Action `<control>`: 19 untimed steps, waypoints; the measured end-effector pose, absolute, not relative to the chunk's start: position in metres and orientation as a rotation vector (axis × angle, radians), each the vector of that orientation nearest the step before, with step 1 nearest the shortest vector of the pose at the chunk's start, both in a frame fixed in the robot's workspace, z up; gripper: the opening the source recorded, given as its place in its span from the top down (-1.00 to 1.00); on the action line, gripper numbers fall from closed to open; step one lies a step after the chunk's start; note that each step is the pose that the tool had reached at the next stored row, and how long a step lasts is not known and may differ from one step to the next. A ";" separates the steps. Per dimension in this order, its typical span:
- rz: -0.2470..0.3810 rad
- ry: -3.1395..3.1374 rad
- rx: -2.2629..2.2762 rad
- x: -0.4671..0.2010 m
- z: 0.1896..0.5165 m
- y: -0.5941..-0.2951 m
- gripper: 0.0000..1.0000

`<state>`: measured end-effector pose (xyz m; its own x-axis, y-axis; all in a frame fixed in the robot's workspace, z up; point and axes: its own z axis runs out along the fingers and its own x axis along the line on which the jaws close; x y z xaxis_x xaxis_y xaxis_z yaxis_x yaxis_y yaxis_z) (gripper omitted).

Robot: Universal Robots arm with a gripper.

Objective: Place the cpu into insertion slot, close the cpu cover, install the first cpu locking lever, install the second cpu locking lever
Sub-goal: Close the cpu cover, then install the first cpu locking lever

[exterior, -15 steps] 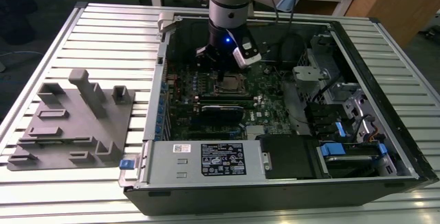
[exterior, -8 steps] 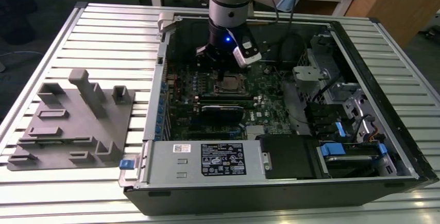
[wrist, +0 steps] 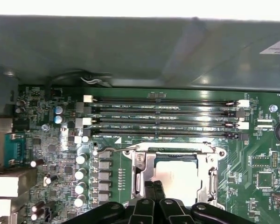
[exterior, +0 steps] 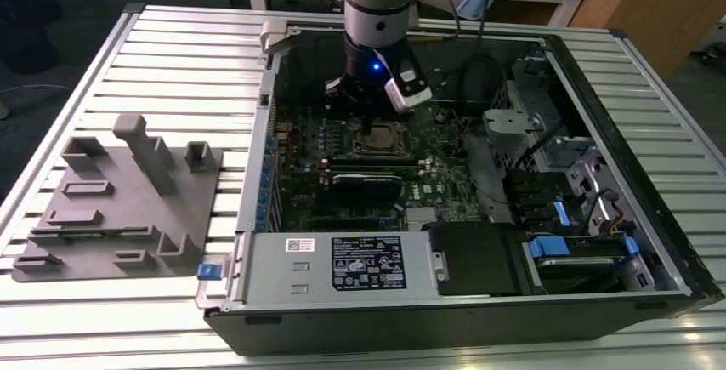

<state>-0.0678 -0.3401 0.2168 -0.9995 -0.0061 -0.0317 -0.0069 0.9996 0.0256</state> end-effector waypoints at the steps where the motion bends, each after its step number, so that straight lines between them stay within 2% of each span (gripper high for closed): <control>1: 0.040 3.107 -0.010 -0.068 0.217 -0.340 0.79; 19: 0.040 3.107 -0.010 -0.044 0.216 -0.340 0.79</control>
<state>-0.0439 -0.3401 0.2162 -0.9994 -0.0061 -0.0349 -0.0070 0.9996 0.0257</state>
